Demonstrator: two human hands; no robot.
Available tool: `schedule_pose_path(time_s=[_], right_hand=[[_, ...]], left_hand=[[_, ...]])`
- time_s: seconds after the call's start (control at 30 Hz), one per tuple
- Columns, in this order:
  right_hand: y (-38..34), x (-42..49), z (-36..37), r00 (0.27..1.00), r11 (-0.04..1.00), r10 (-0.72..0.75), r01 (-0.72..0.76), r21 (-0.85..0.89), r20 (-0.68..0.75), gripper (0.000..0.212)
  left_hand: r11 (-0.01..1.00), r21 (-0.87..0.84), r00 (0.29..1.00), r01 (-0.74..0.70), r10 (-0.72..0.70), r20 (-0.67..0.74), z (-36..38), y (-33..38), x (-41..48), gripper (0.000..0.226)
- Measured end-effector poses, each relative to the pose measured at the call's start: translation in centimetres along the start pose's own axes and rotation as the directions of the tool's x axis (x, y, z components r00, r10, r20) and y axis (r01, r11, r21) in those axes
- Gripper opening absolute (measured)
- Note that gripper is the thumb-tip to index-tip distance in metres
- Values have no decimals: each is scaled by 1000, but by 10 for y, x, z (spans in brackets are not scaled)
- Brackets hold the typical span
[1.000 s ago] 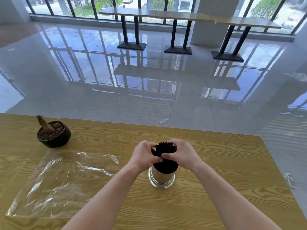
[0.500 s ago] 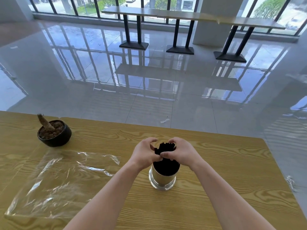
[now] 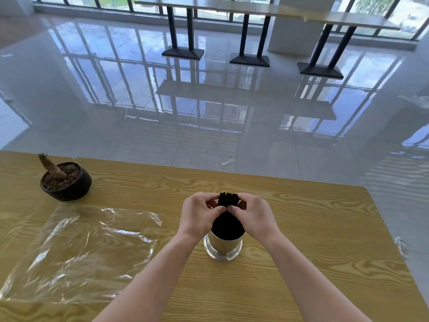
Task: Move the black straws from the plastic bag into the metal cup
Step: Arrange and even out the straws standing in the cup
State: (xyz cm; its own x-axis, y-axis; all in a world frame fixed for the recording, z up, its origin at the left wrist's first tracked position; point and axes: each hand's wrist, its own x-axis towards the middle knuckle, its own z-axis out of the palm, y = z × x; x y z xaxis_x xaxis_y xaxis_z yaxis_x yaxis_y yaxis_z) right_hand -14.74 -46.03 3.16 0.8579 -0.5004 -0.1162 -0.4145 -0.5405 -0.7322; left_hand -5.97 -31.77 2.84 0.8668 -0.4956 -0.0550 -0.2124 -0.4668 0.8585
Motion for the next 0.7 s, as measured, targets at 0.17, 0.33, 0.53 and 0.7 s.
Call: schedule_pose_path(time_s=[0.17,0.33,0.53,0.7], right_hand=[[5,6,2,1000,1000,6,-7,30,1,8],[2,9,4,998,999,-20,19,33,58,9],[-2,12,0,997,999,-21,17,50,69,30],[-5,15,0,992,999,33,-33,3,121,19]], left_hand=[[998,56,999,-36,38,-25,-1,-12,-3,47],[986,134,995,-95,89,49,1,-15,0,18],[988,126,992,-89,76,102,-1,-9,4,7],[994,104,987,-12,-5,158,-4,-6,13,6]])
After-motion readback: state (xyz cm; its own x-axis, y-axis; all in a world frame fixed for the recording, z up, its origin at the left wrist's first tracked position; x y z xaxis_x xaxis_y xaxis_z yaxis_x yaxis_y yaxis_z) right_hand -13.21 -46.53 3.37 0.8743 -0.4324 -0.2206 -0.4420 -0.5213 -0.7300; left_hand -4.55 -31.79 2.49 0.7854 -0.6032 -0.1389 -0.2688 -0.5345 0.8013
